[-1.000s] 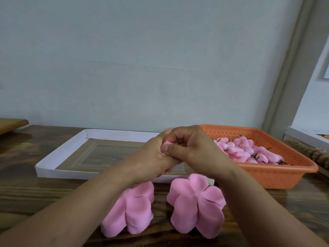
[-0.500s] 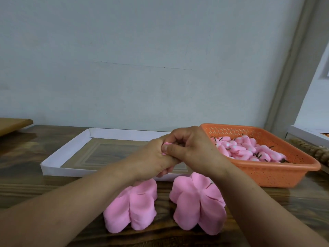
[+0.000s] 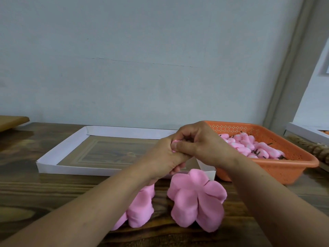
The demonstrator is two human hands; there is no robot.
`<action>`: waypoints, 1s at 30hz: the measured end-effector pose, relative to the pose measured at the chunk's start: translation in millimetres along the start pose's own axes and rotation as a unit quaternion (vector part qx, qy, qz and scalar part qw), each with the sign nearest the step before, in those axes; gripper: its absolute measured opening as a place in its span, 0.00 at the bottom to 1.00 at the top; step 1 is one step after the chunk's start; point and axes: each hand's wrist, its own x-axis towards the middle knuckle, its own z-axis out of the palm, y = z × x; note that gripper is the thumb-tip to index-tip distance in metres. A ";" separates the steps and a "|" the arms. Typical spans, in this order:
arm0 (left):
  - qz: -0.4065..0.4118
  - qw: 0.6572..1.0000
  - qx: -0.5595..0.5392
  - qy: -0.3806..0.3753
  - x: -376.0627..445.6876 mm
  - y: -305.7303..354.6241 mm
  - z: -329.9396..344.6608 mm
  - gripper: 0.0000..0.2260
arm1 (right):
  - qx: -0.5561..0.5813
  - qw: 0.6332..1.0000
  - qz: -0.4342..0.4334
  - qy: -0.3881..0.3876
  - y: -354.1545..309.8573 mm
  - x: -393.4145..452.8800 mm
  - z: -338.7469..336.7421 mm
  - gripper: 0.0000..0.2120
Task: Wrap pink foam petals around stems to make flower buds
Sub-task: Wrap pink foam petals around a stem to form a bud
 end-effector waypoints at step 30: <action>0.083 0.856 0.509 -0.031 -4.0 -19.8 7.8 0.04 | -0.043 0.991 0.001 0.130 22.0 -7.3 -46.0 0.07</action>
